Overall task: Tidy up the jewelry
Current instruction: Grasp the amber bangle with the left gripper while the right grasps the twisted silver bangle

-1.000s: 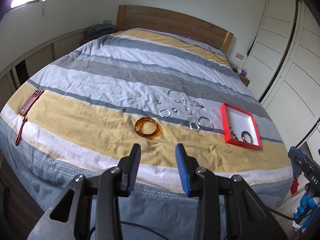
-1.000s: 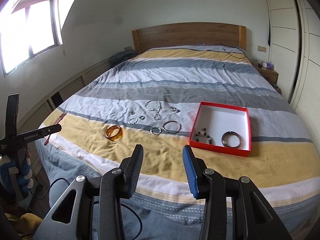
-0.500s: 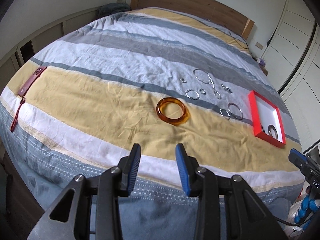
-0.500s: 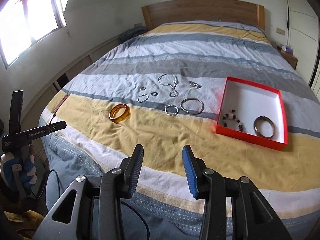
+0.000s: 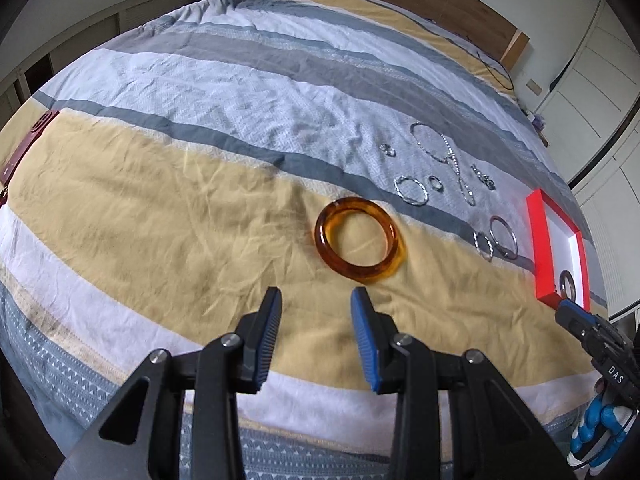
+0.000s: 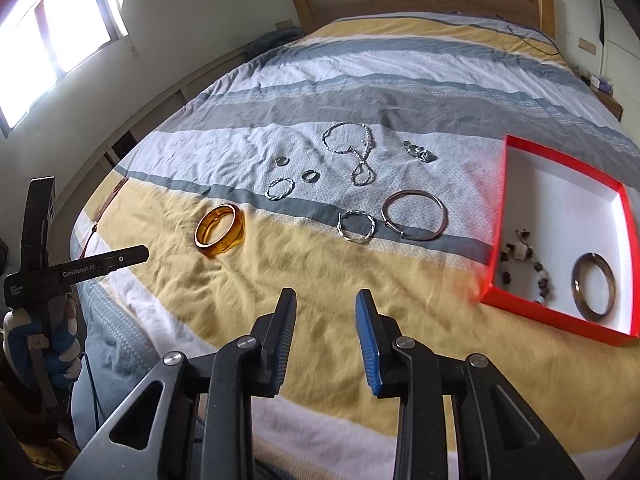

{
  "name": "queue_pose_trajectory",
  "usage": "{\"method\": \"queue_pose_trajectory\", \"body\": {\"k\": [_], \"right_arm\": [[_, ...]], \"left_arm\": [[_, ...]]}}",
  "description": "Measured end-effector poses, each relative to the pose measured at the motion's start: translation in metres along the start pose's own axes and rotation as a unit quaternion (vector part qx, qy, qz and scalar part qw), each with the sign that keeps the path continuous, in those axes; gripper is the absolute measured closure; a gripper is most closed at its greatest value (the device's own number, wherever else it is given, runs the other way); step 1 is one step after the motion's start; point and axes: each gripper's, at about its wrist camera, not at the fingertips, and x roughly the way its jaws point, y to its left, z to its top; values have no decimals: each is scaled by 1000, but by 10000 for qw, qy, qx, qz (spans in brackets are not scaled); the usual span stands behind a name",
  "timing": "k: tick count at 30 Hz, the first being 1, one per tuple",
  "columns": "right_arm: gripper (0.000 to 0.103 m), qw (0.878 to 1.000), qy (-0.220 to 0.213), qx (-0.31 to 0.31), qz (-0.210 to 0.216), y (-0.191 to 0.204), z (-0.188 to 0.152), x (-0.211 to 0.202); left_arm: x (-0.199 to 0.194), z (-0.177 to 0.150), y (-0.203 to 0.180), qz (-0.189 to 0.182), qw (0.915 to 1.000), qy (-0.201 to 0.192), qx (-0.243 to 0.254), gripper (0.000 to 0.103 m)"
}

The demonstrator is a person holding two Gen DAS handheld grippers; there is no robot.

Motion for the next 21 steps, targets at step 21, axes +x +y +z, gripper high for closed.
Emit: {"method": "queue_pose_trajectory", "body": {"k": [21], "right_arm": [[77,9985,499,-27,229,-11,61,118]], "left_arm": [[86,42,-9,166,9992,247,280,69]]}}
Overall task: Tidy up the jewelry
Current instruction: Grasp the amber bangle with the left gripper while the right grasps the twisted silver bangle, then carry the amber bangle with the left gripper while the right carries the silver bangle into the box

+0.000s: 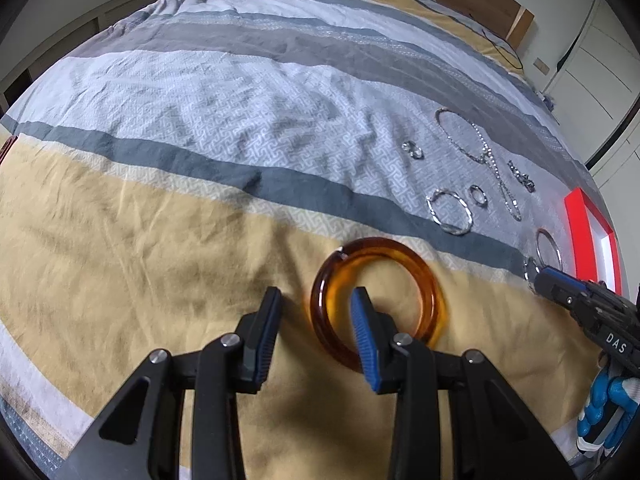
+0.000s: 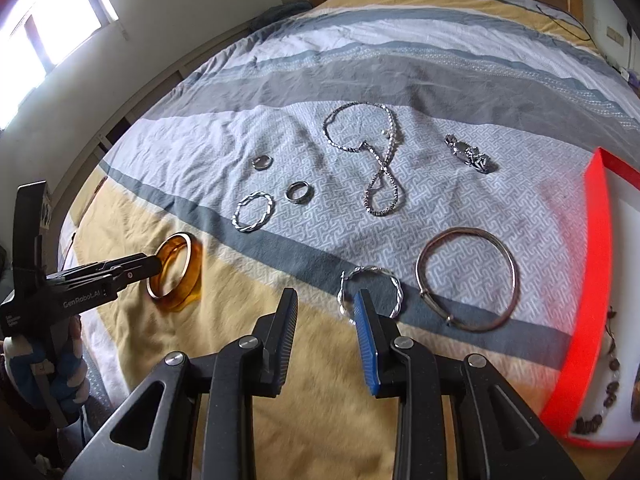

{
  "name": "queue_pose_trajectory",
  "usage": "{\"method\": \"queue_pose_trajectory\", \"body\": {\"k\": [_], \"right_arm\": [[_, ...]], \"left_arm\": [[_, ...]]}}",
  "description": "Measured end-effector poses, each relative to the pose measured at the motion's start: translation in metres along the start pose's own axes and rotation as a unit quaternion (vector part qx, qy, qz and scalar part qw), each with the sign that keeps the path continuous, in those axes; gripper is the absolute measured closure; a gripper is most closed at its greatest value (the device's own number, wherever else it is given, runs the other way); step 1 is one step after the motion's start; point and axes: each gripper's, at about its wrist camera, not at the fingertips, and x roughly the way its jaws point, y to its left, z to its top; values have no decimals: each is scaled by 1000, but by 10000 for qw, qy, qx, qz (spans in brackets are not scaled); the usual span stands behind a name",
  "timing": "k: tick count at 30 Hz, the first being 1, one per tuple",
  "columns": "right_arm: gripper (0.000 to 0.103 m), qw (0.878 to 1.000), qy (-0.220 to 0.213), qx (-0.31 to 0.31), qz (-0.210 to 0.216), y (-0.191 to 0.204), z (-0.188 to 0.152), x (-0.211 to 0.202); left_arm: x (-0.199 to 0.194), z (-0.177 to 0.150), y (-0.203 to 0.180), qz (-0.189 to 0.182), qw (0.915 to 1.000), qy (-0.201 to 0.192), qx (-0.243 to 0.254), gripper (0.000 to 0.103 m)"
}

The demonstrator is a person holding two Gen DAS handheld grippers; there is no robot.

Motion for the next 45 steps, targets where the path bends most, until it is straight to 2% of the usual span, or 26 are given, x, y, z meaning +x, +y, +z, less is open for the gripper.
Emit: {"method": "queue_pose_trajectory", "body": {"k": [7,13,20,23,25,27,35,45], "right_arm": [[81,9996,277,41,72,-6,5,28],[84,9992,311,122,197,-7,8,41],[96,9985,231,365,346,-17,4,45],[98,9985,167,391,349,-18,3,44],[98,9987,106,379,330,-17,1,41],[99,9987,26,380,343,-16,0,37],[99,9979,-224,342,495,-1,-9,11],[99,9965,-573,361,493,17,-23,-46]], "left_arm": [[17,-2,-1,59,9998,130,108,69],[26,2,-1,-66,9994,259,205,69],[33,7,-5,-23,9990,320,315,71],[32,6,-8,46,9990,255,356,79],[30,5,-10,85,9990,228,385,90],[28,5,-14,163,9988,176,423,93],[10,0,-18,308,9990,-23,331,94],[-35,-11,-21,319,9986,-273,312,94]]}}
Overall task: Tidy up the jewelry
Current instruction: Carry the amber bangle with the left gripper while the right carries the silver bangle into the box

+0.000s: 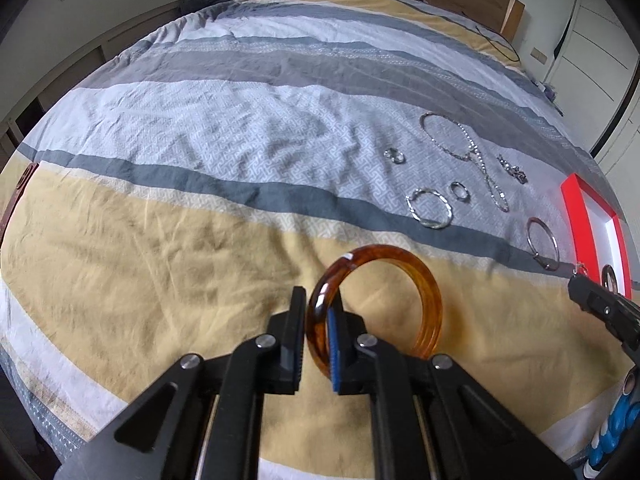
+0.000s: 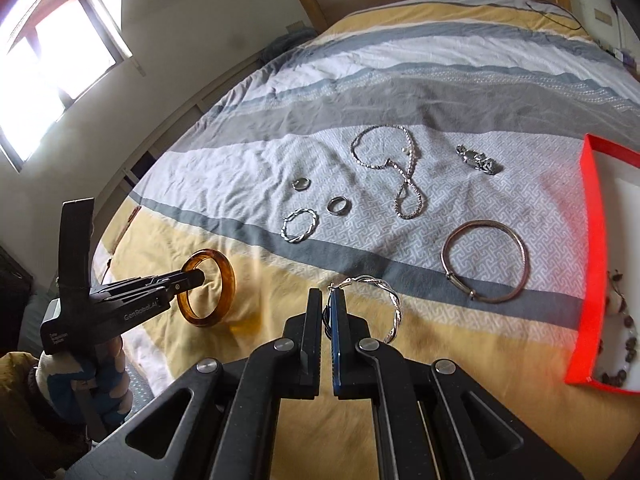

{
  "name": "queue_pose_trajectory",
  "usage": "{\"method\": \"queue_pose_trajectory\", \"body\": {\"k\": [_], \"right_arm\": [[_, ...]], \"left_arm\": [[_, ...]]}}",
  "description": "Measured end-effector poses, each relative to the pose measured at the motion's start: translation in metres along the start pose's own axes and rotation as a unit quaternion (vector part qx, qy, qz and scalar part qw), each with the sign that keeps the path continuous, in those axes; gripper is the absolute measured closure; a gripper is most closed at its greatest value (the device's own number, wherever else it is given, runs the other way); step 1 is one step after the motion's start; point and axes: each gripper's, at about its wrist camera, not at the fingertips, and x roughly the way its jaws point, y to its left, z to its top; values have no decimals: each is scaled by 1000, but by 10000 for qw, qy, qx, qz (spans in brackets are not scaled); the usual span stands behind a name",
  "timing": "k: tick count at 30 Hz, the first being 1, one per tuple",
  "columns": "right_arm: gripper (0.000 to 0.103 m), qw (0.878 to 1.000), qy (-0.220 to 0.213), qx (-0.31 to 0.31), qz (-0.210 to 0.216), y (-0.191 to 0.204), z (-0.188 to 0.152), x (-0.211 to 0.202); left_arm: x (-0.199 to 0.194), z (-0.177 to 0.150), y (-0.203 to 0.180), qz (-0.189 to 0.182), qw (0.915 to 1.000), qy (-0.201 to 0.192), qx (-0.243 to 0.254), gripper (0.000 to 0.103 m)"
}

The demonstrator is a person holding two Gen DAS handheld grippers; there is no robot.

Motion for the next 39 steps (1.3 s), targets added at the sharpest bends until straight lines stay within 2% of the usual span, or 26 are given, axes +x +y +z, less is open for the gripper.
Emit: {"method": "queue_pose_trajectory", "body": {"k": [12,20,25,31,39], "right_arm": [[99,9987,-439,193,-179,-1,-31,-81],[99,9956,-757,428,-358,-19,-56,-133],[99,9931,-882,579,-506,-41,-68,-156],[99,9887,-991,810,-781,-86,-75,-180],[99,9832,-1077,946,-1132,-155,-53,-193]], "left_arm": [[-56,-25,-28,-237,9993,-196,228,94],[-81,-34,-72,-519,9966,-236,593,94],[-84,-32,-117,-727,9927,-209,935,94],[-76,-25,-184,-969,9850,-153,1420,94],[-50,8,-283,-1222,9716,-189,2020,94]]}}
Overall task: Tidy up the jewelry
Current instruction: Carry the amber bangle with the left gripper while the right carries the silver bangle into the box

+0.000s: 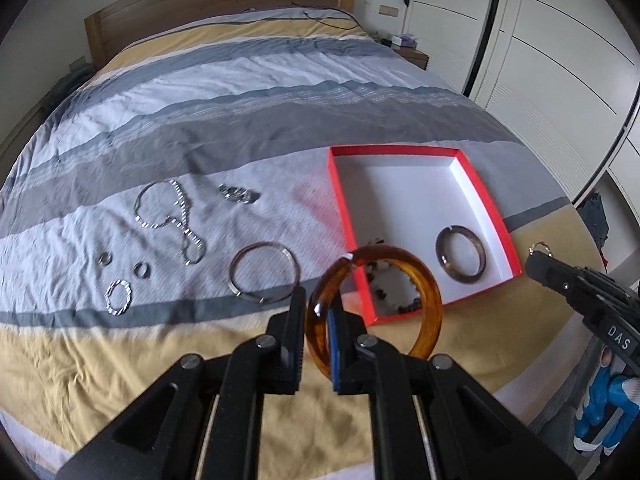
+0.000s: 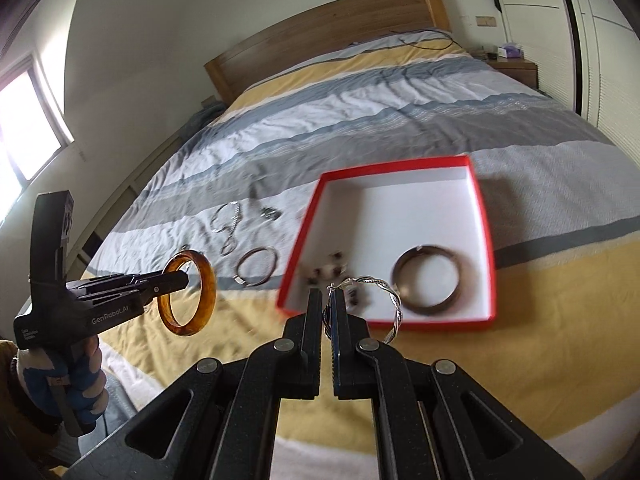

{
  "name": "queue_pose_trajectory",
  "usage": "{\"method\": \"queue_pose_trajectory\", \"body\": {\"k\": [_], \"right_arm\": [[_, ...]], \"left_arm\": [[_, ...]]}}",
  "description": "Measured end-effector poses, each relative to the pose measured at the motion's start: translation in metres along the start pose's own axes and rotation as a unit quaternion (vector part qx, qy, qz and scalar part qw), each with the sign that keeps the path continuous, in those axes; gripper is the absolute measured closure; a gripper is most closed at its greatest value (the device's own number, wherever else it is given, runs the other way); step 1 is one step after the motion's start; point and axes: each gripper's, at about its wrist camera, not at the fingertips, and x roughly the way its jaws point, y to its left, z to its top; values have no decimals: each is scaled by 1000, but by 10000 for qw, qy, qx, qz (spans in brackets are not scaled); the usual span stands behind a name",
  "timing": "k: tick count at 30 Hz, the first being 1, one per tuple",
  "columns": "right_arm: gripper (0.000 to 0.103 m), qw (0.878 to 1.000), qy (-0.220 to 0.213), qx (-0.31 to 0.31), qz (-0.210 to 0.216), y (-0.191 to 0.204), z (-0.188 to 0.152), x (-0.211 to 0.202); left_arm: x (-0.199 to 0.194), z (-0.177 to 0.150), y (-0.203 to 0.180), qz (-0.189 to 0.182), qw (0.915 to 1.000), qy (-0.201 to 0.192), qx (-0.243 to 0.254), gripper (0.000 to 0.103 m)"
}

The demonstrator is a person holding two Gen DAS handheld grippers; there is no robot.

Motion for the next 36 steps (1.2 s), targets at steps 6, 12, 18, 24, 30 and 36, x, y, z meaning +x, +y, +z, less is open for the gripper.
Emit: {"method": "queue_pose_trajectory", "body": {"k": [6,12,18,24,30,36], "right_arm": [[99,9996,64,-171,-197,-34,40,36],[99,9986,237,-307,-348,-66,70,79],[99,9967,549,-417,-438,-85,82,124],[99,9937,837,-425,-612,-95,85,150],[99,9908,995,-602,-688,-92,84,163],[99,9880,1179,-723,-687,-90,85,172]], "left_arm": [[55,51,-42,-12,9993,33,360,94],[108,77,-59,100,9987,172,470,94],[145,84,-62,226,9979,307,523,94],[168,80,-54,256,9977,468,427,94],[174,79,-55,256,9979,454,390,93],[178,81,-51,280,9981,475,274,92]]}}
